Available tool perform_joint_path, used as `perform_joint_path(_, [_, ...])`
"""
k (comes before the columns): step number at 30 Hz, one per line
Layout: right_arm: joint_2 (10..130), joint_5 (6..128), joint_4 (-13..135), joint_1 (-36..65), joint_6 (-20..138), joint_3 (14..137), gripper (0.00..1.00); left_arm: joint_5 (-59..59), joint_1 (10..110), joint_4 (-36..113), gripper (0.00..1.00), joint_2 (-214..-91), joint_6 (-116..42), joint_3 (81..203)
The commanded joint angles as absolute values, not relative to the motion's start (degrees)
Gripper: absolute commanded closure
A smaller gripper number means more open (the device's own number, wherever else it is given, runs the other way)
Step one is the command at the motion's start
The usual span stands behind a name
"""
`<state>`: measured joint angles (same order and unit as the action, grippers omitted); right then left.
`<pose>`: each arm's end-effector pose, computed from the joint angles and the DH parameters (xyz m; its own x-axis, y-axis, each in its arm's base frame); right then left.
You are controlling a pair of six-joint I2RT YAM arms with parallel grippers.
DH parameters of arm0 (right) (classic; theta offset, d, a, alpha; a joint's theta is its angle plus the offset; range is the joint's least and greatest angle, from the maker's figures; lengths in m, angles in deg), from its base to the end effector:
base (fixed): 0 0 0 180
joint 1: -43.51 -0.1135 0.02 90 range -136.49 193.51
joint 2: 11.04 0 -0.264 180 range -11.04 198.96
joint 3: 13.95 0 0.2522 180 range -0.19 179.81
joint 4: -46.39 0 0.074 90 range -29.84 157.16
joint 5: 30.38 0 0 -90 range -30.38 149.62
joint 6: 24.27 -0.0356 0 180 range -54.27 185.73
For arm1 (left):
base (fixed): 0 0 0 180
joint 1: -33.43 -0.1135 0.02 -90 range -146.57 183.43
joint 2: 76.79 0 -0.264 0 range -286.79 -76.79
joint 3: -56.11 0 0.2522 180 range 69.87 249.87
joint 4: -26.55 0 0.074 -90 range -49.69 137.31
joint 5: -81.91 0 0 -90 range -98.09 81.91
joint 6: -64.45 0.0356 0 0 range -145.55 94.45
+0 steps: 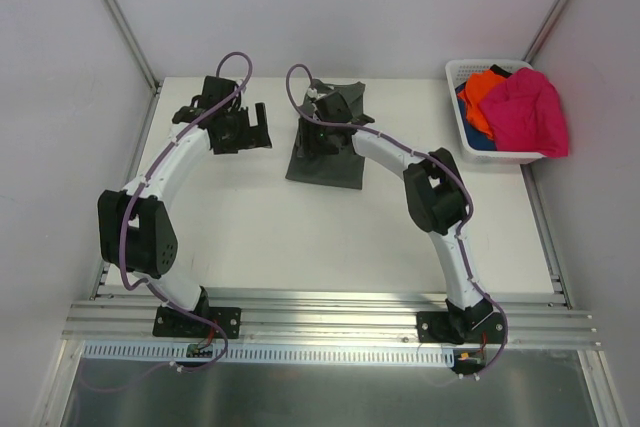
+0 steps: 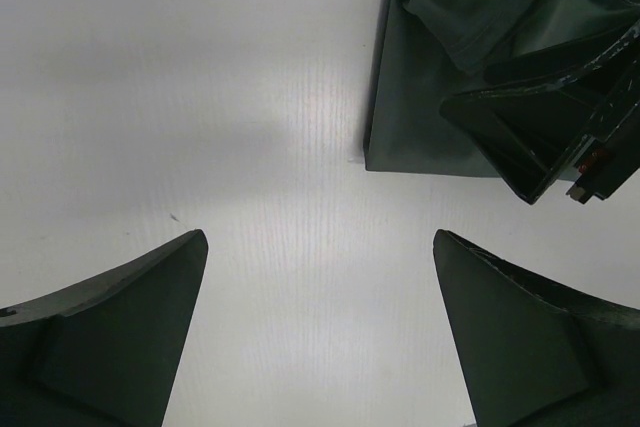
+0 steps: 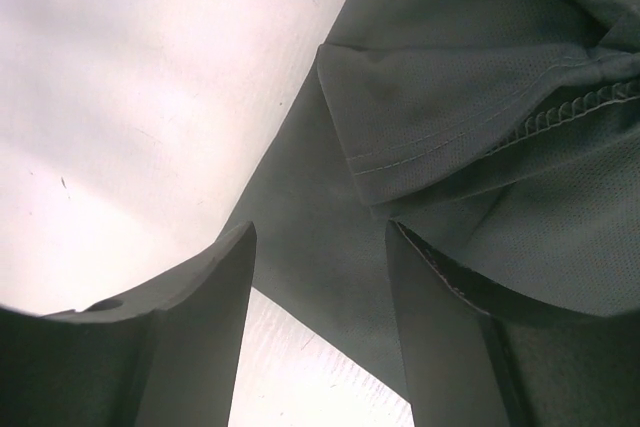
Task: Fold and stack the t-shirts
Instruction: Fold the tshirt
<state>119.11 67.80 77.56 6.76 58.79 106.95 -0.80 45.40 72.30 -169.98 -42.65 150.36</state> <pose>0.4155 0.3166 0.2039 -0.5978 -0.2971 -0.7446 -0.6113 0.7698 0.1836 0.3557 -0.0800 0.3049 -0.7440 -0.1404 -0.6533 0.0787 0.9525 -0.2943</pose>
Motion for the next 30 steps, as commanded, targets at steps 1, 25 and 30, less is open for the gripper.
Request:
perform_joint_path(1, [119.2, 68.8, 77.6, 6.2, 57.4, 107.8, 0.42, -0.2, 44.9, 72.3, 0.02, -169.0, -43.3, 151.7])
perform_joint_path(25, [126.4, 63.3, 72.5, 9.0, 62.4, 125.1, 0.39, 0.5, 44.0, 72.4, 0.03, -167.6, -43.0, 149.0])
perform_joint_path(30, [126.9, 62.1, 72.0, 9.1, 63.5, 124.4, 0.38, 0.5, 44.0, 72.5, 0.03, -167.1, -42.9, 149.1])
